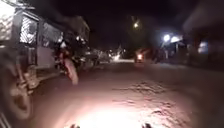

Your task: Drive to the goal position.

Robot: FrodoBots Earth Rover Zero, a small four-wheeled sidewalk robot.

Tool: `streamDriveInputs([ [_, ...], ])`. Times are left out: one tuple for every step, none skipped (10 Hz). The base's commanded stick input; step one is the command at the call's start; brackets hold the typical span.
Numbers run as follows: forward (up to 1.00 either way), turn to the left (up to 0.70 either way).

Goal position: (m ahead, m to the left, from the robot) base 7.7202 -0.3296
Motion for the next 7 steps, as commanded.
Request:
streamDriveInputs([
  [0.7,0.0],
  [0.7,0.0],
  [0.7,0.0],
  [0.7,0.0],
  [0.7,-0.03],
  [0.7,-0.16],
  [0.7,-0.35],
])
